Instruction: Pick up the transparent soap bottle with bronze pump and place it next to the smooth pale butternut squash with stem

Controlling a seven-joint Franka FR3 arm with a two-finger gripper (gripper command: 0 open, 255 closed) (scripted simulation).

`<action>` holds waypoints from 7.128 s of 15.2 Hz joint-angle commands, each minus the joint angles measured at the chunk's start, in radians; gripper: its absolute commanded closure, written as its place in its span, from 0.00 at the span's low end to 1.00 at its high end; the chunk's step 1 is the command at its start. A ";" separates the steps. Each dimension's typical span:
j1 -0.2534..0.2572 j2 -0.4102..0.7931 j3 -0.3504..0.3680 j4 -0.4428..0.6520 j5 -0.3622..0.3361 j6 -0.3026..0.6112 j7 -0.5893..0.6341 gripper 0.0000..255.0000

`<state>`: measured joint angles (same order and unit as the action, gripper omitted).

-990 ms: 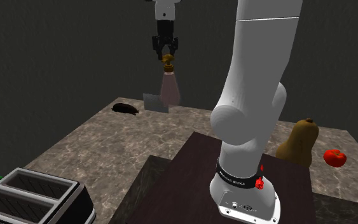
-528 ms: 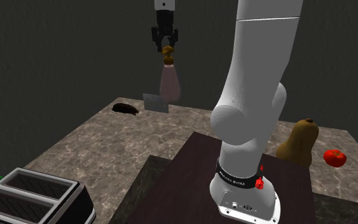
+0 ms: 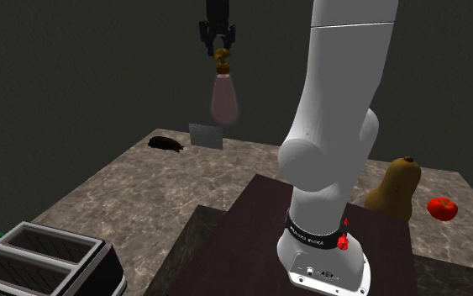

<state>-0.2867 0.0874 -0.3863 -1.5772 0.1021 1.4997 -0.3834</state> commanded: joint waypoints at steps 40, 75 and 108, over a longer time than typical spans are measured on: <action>-0.268 -0.699 -0.267 -0.429 -0.469 -0.170 -0.466 1.00; 0.259 -0.744 -1.330 0.410 -0.912 -0.269 -1.326 1.00; 0.147 -0.885 -1.390 0.101 -1.009 0.034 -1.244 1.00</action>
<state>-0.1312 -0.7953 -1.7768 -1.4619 -0.9041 1.5233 -1.6309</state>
